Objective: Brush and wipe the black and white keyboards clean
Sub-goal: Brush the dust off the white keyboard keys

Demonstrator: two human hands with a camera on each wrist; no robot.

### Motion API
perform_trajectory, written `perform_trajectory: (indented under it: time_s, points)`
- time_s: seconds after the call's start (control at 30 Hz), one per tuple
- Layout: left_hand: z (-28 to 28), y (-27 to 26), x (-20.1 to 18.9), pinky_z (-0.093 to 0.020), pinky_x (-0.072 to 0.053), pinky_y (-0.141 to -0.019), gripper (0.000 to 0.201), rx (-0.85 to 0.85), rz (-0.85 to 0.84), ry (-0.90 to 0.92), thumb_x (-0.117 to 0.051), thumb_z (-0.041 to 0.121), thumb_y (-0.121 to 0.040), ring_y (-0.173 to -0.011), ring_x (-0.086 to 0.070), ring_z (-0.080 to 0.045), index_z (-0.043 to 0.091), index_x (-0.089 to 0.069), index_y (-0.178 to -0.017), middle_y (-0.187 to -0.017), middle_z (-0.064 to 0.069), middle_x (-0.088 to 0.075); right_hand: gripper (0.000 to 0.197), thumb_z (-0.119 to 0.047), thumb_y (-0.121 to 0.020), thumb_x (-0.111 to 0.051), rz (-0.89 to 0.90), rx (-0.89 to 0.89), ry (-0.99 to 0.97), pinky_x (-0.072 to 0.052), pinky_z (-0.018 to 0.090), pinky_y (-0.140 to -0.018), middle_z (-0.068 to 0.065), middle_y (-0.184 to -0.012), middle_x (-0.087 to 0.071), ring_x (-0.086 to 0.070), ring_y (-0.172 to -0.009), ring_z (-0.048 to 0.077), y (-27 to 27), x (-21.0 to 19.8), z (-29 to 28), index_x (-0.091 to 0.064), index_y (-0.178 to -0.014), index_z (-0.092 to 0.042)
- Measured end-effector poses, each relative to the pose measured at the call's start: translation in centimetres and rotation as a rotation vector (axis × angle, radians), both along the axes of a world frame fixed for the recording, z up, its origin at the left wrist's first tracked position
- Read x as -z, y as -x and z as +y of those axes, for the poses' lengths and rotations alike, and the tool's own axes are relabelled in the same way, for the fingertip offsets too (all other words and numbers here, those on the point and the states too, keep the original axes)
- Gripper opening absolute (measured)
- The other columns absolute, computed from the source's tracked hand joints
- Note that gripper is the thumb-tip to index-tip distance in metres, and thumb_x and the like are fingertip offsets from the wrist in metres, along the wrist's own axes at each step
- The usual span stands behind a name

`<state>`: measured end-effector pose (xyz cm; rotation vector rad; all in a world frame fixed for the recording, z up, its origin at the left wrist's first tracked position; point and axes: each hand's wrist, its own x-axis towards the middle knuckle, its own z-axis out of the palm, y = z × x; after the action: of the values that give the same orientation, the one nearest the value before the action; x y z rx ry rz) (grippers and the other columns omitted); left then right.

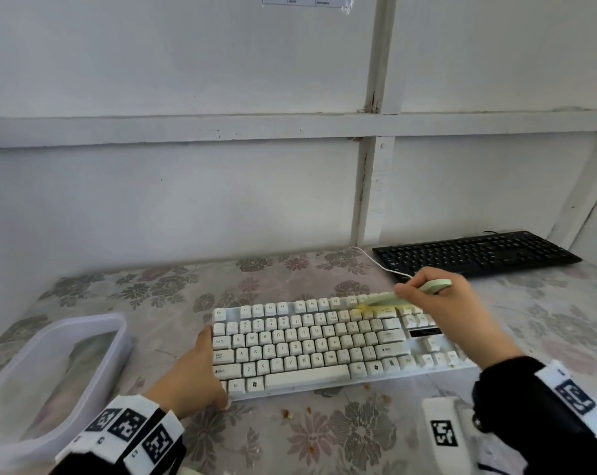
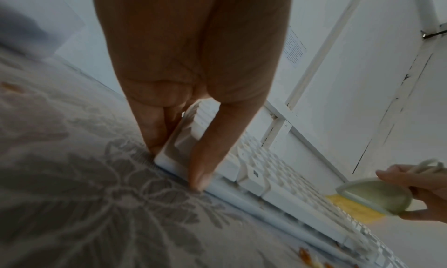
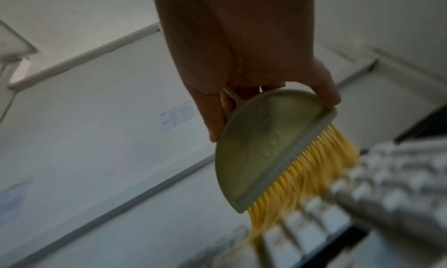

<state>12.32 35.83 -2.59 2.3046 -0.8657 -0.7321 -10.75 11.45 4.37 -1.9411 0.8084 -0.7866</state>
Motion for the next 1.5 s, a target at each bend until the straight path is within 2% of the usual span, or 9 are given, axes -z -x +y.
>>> perform_trajectory:
  time_s: [0.17,0.37,0.67,0.9,1.0,1.1,1.33,1.4,1.5]
  points:
    - [0.0,0.2,-0.1,-0.034,-0.05,-0.09,0.111,0.007,-0.004,0.004,-0.072,0.001,-0.059,-0.107,-0.053,-0.018,0.024,-0.005,-0.144,-0.119,0.001,-0.053,0.024,-0.018,-0.083,-0.071,0.03,0.22,0.124,-0.027,0.026,-0.051,0.0,-0.052,-0.043,-0.033,-0.05,0.015,2.6,-1.3,-2.4,-0.059,-0.066,-0.007]
    - [0.0,0.1,-0.1,-0.037,-0.051,-0.089,0.115,-0.005,0.0,-0.018,-0.074,0.003,-0.057,-0.105,-0.054,-0.019,0.024,-0.004,-0.145,-0.119,0.0,-0.053,0.021,-0.017,-0.081,-0.072,-0.087,-0.003,0.007,-0.033,0.018,-0.053,-0.008,-0.054,-0.049,-0.04,-0.05,0.001,1.3,-1.4,-0.8,-0.061,-0.067,-0.006]
    - [0.0,0.1,-0.1,-0.035,-0.05,-0.091,0.113,0.011,0.004,-0.001,-0.074,0.003,-0.057,-0.107,-0.054,-0.018,0.025,-0.006,-0.144,-0.12,0.002,-0.053,0.023,-0.018,-0.082,-0.071,-0.064,0.224,0.06,-0.027,0.027,-0.052,-0.013,-0.042,-0.043,-0.035,-0.04,0.003,5.6,-0.9,-5.9,-0.058,-0.063,-0.014]
    - [0.0,-0.1,0.1,-0.034,-0.052,-0.087,0.115,0.005,0.026,0.018,-0.074,0.0,-0.055,-0.105,-0.054,-0.018,0.026,-0.006,-0.145,-0.118,0.002,-0.054,0.024,-0.021,-0.08,-0.073,-0.037,0.178,-0.015,-0.029,0.025,-0.055,-0.014,-0.047,-0.044,-0.037,-0.048,0.002,6.1,-0.5,-7.3,-0.058,-0.064,-0.009]
    - [0.0,-0.1,0.0,-0.036,-0.051,-0.089,0.113,0.001,0.021,0.016,-0.074,0.0,-0.057,-0.105,-0.054,-0.02,0.025,-0.007,-0.145,-0.118,0.0,-0.054,0.026,-0.018,-0.084,-0.071,0.063,0.35,0.094,-0.031,0.027,-0.052,-0.001,-0.052,-0.044,-0.038,-0.052,0.014,6.8,-0.6,-7.9,-0.055,-0.066,-0.007]
    - [0.0,-0.1,0.1,-0.038,-0.05,-0.091,0.116,0.001,0.02,0.015,-0.075,0.001,-0.056,-0.106,-0.055,-0.02,0.025,-0.003,-0.145,-0.119,-0.001,-0.054,0.025,-0.023,-0.086,-0.067,0.143,0.47,0.264,-0.037,0.034,-0.062,0.008,-0.061,-0.053,-0.046,-0.066,0.027,6.1,-1.9,-6.2,-0.056,-0.068,-0.009]
    - [0.1,-0.1,0.2,-0.037,-0.049,-0.093,0.116,-0.007,0.034,0.036,-0.076,0.0,-0.056,-0.108,-0.054,-0.02,0.023,-0.005,-0.145,-0.12,-0.001,-0.054,0.014,-0.027,-0.083,-0.07,0.025,-0.053,0.159,-0.039,0.018,-0.054,-0.009,-0.071,-0.063,-0.049,-0.052,-0.002,-2.5,-2.8,5.9,-0.064,-0.077,-0.017]
    - [0.0,0.0,0.2,-0.037,-0.05,-0.091,0.116,-0.004,0.039,0.043,-0.076,-0.001,-0.056,-0.107,-0.054,-0.02,0.021,-0.005,-0.145,-0.117,-0.001,-0.055,0.017,-0.028,-0.083,-0.07,0.001,-0.177,0.13,-0.033,0.011,-0.051,-0.011,-0.068,-0.059,-0.049,-0.05,-0.003,-5.2,-2.2,9.3,-0.063,-0.074,-0.015]
    - [-0.1,-0.1,0.2,-0.037,-0.05,-0.092,0.115,-0.004,0.013,0.033,-0.077,0.002,-0.055,-0.108,-0.054,-0.021,0.019,-0.005,-0.143,-0.117,-0.002,-0.054,0.021,-0.037,-0.084,-0.068,0.029,-0.243,0.201,-0.039,0.018,-0.059,-0.009,-0.077,-0.062,-0.053,-0.064,0.003,-8.6,-1.3,13.1,-0.06,-0.071,-0.022]
